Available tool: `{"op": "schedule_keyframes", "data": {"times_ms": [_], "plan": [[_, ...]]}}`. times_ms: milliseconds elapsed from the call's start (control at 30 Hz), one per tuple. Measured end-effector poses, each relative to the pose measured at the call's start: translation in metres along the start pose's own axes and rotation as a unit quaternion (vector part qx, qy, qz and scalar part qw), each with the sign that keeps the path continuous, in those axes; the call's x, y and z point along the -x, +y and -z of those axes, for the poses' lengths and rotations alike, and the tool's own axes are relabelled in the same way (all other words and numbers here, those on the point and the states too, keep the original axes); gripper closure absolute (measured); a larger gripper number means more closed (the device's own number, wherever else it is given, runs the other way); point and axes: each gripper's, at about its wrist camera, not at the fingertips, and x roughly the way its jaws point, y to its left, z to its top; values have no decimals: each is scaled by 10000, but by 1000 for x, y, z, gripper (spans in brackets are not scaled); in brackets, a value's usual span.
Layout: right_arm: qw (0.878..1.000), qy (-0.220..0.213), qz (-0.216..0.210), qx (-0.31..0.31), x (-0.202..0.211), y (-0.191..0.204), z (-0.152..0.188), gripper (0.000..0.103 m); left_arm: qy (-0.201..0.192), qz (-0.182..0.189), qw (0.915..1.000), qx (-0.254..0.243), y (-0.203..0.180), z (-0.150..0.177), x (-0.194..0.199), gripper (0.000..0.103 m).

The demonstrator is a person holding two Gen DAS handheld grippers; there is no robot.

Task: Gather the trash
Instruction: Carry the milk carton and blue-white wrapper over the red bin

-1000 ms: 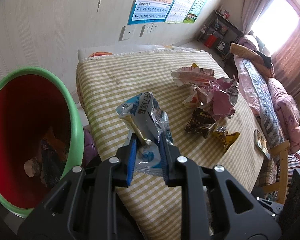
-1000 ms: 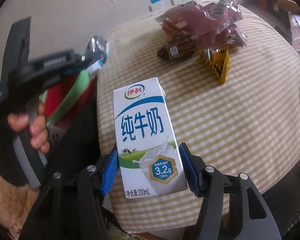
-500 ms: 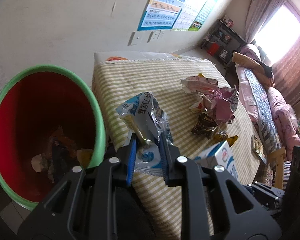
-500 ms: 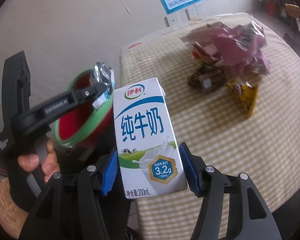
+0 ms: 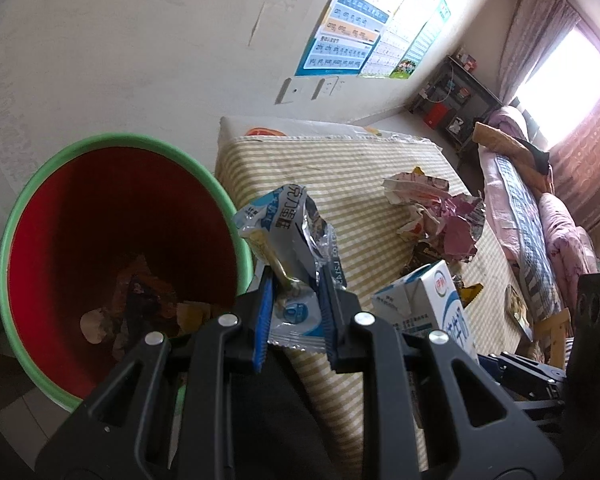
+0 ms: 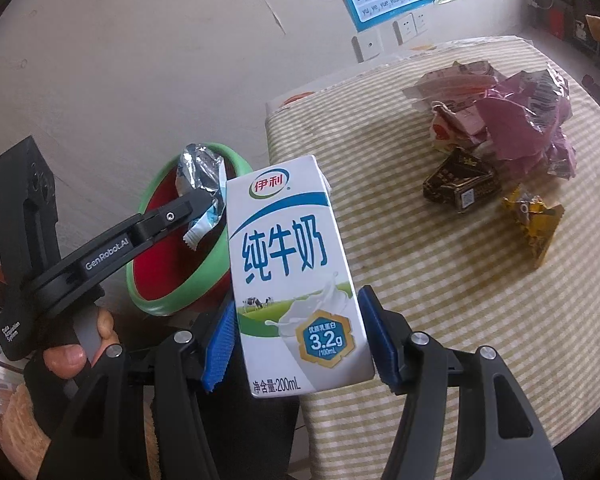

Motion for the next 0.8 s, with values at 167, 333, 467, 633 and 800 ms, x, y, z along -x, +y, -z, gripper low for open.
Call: {"op": "schedule_keyframes", "data": {"times_ms": [167,333,467,633,800], "plan": [[10000,15,-59,10,0,7,-1,46,-104,-51,9999,111,13,-3,9,82],[9999,-27,-131,86,-2,21,-9,46,-250,-177,9993,225,30,-8,22,82],[9996,-50,-191,197,-6,32,-16,46,-279,-294,9985,355,46,-7,25,82],[9991,-23,-238,338,-9,49,-17,46,-251,-393,9974,544,64,-3,25,82],[9985,4,-301,459,-17,63,-23,46,-266,-429,9967,635,73,-3,26,82]]}}
